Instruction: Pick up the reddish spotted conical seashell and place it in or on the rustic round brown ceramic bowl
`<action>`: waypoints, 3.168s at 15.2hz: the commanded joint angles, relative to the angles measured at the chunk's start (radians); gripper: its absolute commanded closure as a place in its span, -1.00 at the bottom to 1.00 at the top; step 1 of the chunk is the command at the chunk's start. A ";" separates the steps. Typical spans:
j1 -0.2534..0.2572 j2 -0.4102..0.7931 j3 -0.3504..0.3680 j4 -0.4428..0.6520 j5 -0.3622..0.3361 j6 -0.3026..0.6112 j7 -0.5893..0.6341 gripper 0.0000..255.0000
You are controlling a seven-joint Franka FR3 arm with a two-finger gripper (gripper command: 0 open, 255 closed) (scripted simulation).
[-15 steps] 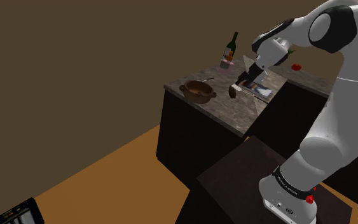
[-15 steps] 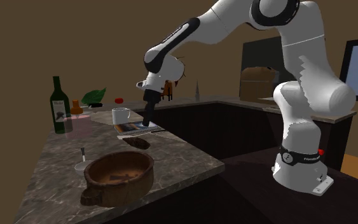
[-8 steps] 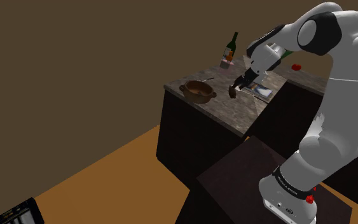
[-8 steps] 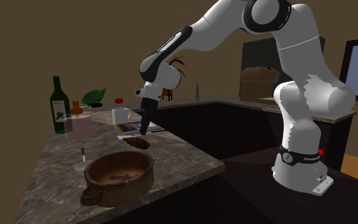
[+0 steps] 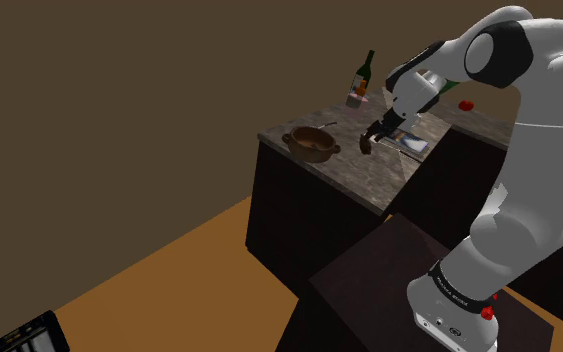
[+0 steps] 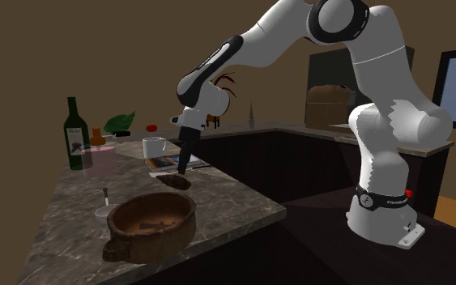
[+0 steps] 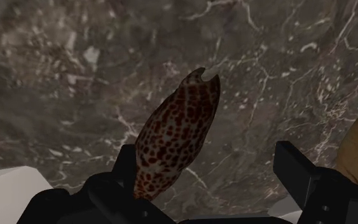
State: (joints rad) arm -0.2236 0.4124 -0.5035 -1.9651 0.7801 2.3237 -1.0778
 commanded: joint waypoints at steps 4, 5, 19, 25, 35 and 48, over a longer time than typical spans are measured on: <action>0.000 0.000 0.000 0.000 0.000 0.000 0.000 1.00; 0.000 0.000 0.000 0.000 0.000 0.000 0.000 1.00; -0.081 0.205 -0.016 0.322 -0.046 -0.294 0.262 -1.00; -0.078 0.228 -0.003 0.314 -0.027 -0.264 0.252 -1.00; -0.078 0.228 -0.003 0.313 -0.028 -0.263 0.252 1.00; -0.065 0.170 -0.028 0.330 -0.070 -0.324 0.295 1.00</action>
State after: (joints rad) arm -0.2894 0.5881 -0.5283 -1.6418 0.7163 2.0099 -0.7903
